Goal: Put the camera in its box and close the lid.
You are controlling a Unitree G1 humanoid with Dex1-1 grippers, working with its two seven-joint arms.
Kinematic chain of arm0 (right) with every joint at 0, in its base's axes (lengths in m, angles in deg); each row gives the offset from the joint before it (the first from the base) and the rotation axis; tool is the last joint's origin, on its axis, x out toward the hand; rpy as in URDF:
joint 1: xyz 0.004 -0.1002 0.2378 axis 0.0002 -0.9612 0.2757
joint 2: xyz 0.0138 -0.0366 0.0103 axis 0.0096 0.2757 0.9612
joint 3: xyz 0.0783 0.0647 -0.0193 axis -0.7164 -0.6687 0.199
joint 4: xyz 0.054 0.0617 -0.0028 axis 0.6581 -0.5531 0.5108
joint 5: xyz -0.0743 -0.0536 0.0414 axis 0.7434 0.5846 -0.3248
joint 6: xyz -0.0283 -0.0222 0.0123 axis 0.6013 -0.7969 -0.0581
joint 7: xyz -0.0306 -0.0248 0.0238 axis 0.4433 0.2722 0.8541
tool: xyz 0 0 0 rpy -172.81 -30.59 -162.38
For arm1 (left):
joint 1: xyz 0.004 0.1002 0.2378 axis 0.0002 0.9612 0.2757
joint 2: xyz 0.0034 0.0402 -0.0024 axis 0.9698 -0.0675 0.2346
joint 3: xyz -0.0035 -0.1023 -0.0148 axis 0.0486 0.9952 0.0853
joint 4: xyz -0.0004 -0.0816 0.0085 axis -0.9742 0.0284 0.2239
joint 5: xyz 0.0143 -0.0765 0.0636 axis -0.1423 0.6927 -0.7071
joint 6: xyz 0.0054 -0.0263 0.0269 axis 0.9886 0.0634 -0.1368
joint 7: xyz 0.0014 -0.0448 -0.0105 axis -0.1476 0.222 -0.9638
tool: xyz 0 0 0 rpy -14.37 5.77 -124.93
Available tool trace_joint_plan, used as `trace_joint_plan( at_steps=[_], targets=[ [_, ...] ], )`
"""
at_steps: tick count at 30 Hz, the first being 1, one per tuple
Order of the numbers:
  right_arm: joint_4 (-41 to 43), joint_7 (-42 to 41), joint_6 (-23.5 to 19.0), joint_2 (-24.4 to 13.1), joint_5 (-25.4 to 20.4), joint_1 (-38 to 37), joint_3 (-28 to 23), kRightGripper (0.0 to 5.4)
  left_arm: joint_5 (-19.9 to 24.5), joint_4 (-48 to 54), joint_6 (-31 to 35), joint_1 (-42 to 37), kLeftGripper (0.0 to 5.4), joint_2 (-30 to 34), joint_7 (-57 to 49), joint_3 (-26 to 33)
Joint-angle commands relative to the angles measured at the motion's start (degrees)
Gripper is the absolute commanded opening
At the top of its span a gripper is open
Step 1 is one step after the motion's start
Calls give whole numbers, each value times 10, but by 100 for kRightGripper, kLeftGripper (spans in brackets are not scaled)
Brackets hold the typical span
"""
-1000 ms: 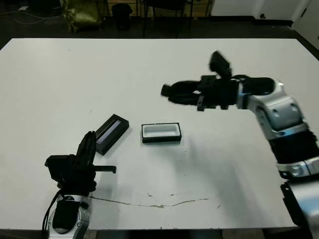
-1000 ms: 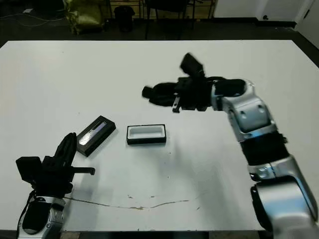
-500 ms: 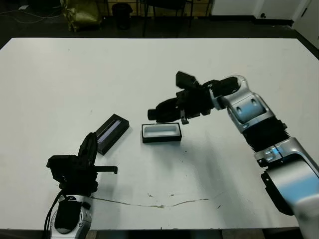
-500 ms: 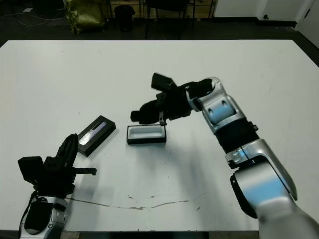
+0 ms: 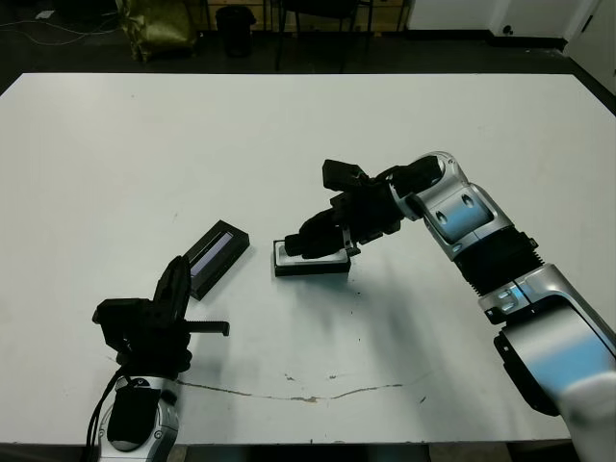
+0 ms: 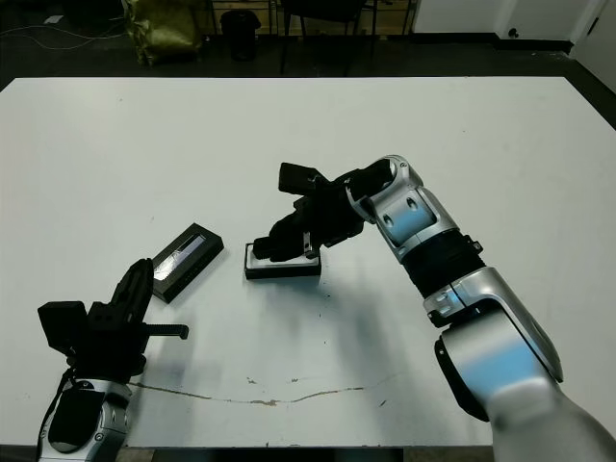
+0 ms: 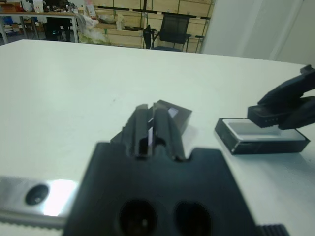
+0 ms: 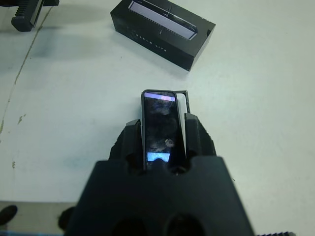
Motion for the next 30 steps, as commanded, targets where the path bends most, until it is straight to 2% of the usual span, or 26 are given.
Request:
trace_joint_plan(
  at_steps=[1, 7, 14, 18, 26, 28, 30],
  targets=[
    [8, -2, 9, -3, 13, 9, 6, 80, 3, -1, 16, 6, 0, 0, -2, 2],
    [11, 11, 24, 3, 33, 7, 9, 80, 0, -5, 9, 8, 0, -2, -3, 1],
    [5, 47, 93, 11, 52, -2, 6, 80, 5, -7, 8, 8, 0, -4, -3, 2],
    [-8, 60, 97, 17, 53, -5, 3, 80, 5, -10, 1, 9, 0, -2, 0, 3],
    [-55, 67, 150, 28, 51, -4, -2, 80, -4, -3, 12, 12, 0, -3, -7, 0],
    [-64, 61, 148, 32, 49, -3, -3, 80, -3, 3, 22, 12, 0, -4, -10, 0],
    [-64, 54, 126, 33, 50, 0, 0, 80, 0, 3, 23, 12, 0, -5, -9, 1]
  ],
)
